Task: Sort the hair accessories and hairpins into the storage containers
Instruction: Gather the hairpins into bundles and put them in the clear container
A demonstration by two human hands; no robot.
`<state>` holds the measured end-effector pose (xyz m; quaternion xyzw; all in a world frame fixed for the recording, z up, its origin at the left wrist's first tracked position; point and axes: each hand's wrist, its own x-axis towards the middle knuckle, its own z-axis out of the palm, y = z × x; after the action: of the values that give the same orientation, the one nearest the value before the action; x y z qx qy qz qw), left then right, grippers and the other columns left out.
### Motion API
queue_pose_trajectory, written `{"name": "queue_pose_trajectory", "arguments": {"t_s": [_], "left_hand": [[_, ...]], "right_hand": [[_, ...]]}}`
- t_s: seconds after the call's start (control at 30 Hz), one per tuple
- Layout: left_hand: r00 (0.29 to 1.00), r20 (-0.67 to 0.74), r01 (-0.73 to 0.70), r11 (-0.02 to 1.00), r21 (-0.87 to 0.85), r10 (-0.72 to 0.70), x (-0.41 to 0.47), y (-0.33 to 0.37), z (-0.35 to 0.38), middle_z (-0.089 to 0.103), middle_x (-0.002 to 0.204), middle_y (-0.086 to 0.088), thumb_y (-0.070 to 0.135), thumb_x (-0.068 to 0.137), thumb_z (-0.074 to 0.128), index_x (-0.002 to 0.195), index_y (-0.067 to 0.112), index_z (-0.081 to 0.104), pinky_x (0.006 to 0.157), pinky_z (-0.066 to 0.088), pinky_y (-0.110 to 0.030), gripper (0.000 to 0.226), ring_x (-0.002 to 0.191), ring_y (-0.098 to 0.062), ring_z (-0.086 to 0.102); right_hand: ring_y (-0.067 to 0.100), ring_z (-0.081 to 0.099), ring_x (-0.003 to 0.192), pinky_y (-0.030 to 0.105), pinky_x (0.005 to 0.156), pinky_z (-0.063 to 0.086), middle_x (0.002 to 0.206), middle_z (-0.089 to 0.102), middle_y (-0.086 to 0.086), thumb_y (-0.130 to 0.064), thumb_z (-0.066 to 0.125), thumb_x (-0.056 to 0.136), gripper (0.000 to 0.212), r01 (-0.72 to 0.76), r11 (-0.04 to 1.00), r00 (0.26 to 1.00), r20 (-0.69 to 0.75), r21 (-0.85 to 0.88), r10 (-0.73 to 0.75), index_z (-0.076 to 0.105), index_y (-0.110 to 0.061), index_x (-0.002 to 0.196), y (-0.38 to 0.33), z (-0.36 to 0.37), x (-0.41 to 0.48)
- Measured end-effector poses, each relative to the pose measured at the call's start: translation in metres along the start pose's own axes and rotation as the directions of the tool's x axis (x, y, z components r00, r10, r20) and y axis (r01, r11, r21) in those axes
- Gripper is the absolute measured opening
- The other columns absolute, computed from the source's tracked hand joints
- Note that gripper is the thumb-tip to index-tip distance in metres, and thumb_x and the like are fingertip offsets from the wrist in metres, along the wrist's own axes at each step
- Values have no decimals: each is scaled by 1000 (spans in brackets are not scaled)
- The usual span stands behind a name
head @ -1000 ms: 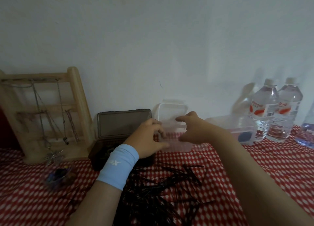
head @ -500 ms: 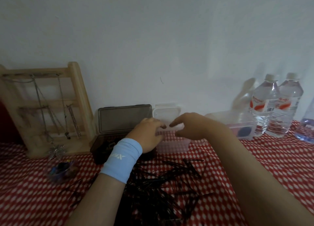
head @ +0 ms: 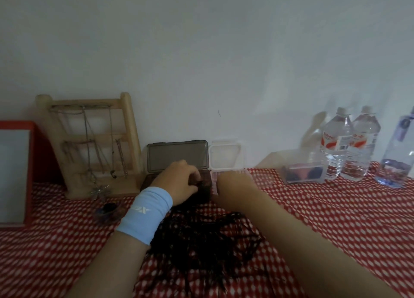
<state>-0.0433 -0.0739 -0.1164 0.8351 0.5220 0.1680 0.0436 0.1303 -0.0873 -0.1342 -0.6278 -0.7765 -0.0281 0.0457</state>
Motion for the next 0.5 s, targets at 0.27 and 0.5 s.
{"name": "queue_pose_trajectory", "arguments": {"t_s": [0.27,0.5], "left_hand": [[998,27,64,998,-15,-63,-41,-21,16,53,115,5,28,94,59,115,25,64,94,43,-24,22,110,-15,55],[968,241,82,996,-34,-71,-61,-24,31,38,148,0,36,100,48,149,18,36,114,29,-29,53,135,-18,37]], "right_hand": [[21,62,114,41,93,46,121,65,1,-23,56,96,25,-69,996,996,46,-60,72,66,-19,118,-19,11,-5],[20,66,96,32,89,53,106,73,3,-34,68,86,27,61,992,966,245,111,-87,78,-16,103,-6,-8,-18]]}}
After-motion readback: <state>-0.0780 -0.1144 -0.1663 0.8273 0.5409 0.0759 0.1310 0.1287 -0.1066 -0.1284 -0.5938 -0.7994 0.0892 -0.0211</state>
